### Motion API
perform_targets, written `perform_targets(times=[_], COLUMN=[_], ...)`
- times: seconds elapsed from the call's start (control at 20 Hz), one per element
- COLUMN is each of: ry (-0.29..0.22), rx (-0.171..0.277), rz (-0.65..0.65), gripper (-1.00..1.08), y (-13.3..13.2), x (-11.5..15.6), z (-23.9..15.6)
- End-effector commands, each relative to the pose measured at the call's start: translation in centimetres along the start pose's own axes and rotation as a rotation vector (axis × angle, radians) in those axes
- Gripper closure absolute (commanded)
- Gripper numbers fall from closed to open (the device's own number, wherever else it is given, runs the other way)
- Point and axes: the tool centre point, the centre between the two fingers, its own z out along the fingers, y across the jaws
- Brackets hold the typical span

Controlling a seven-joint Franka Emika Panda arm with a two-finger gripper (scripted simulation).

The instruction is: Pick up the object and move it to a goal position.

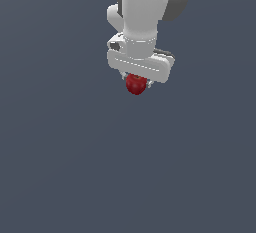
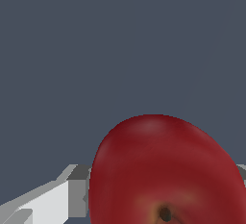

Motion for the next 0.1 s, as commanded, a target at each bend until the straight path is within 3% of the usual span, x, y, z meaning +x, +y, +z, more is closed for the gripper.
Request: perform_targets(times=[0.0,0.05], ry=[0.001,0.001], rx=[0.001,0.001], rz=[0.001,0.001], gripper=[1.08,1.08], y=[-0.21,-0.22], x=[0.04,0.04], z=[-0.49,-0.51])
